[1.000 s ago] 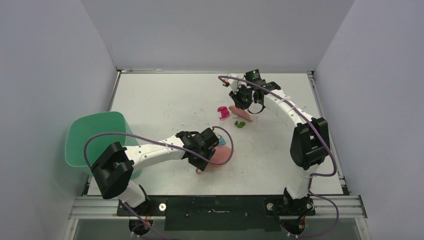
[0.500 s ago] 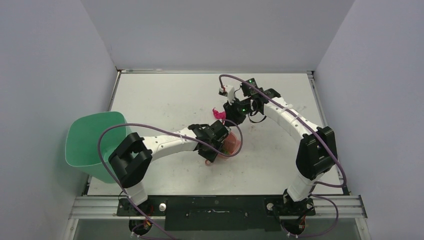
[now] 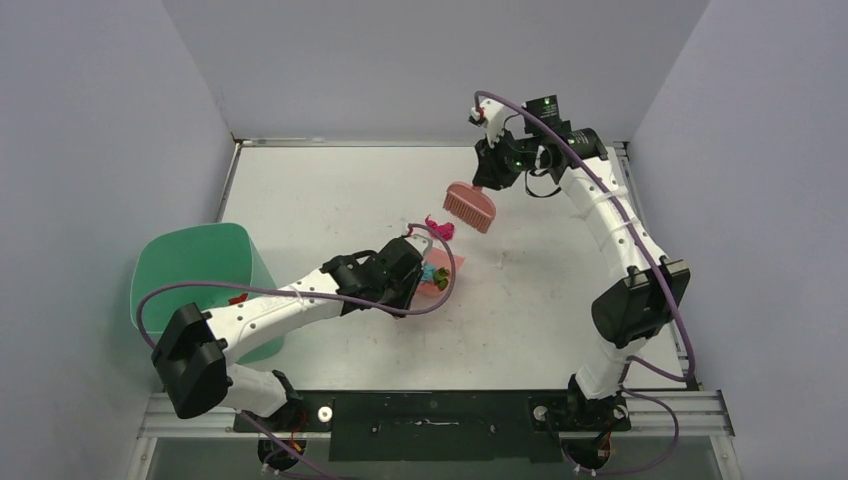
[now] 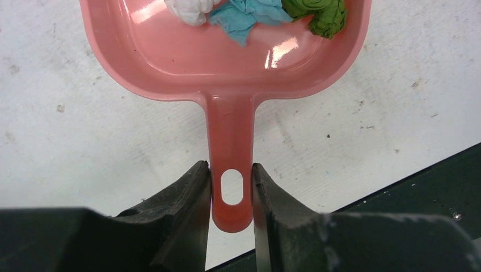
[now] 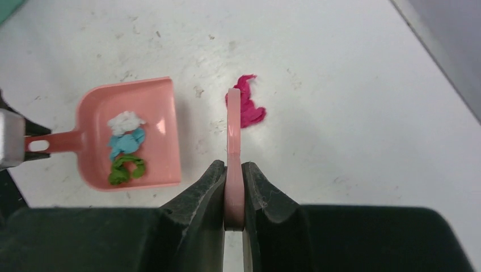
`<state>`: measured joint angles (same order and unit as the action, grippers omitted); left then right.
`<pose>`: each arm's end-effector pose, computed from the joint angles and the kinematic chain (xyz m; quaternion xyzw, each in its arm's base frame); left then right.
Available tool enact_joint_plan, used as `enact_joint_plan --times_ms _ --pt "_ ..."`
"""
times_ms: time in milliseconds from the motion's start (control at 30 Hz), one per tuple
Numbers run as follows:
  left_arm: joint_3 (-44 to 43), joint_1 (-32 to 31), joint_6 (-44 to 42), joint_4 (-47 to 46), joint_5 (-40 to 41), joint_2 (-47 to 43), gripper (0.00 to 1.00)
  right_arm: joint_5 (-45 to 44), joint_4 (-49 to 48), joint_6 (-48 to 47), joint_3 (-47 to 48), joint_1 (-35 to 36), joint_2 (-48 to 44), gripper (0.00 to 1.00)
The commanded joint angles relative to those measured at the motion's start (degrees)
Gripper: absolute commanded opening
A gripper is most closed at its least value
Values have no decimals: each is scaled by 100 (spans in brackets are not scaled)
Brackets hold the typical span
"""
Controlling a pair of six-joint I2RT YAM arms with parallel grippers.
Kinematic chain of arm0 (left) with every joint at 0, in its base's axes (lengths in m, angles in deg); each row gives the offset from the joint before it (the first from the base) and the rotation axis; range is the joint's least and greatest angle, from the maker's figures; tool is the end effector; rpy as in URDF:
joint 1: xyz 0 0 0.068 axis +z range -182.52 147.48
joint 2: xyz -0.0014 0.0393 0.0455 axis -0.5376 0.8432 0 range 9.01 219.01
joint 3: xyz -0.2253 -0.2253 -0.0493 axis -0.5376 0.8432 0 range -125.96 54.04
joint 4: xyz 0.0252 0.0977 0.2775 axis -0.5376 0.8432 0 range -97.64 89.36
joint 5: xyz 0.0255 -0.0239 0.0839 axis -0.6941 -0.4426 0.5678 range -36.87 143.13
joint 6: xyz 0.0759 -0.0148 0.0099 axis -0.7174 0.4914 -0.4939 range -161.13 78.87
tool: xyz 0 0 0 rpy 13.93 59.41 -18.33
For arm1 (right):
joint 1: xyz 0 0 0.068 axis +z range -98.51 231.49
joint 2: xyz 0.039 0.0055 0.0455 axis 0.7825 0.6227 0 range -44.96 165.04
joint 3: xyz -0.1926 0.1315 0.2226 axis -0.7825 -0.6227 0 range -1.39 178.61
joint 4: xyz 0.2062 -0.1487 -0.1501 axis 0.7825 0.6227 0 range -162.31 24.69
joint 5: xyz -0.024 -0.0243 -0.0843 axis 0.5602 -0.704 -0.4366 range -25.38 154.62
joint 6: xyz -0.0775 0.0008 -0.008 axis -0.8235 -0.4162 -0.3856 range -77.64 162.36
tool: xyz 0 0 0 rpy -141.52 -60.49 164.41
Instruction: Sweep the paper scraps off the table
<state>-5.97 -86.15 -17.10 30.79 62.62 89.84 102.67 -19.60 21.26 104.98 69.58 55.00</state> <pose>0.2016 -0.2551 0.2607 0.2243 0.9346 -0.1034 0.2558 0.4000 0.1738 0.4232 -0.4085 0.7860 0.2932 0.3597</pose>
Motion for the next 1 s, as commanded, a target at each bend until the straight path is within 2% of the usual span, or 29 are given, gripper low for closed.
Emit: enact_joint_plan --times_ms 0,167,333,433,567,700,833,967 --pt "347 123 240 192 162 -380 0 -859 -386 -269 601 290 563 5" --pt "727 254 374 360 5 -554 0 -2199 -725 -624 1105 747 1310 5" --pt "894 319 406 436 -145 -593 0 -2836 -817 -957 1208 1118 1979 5" --pt "842 355 329 438 -192 -513 0 -2815 -809 -905 1097 1268 2128 5" --pt "704 447 192 430 -331 -226 0 -2381 -710 -803 532 1538 1818 5" --pt "590 519 80 277 -384 50 0 -1149 -472 -741 -426 1766 1096 5" --pt "508 540 -32 60 -413 271 0 55 277 -800 -663 1833 648 5" --pt "487 538 -77 -102 -436 374 0 438 520 -850 -718 1765 221 5"
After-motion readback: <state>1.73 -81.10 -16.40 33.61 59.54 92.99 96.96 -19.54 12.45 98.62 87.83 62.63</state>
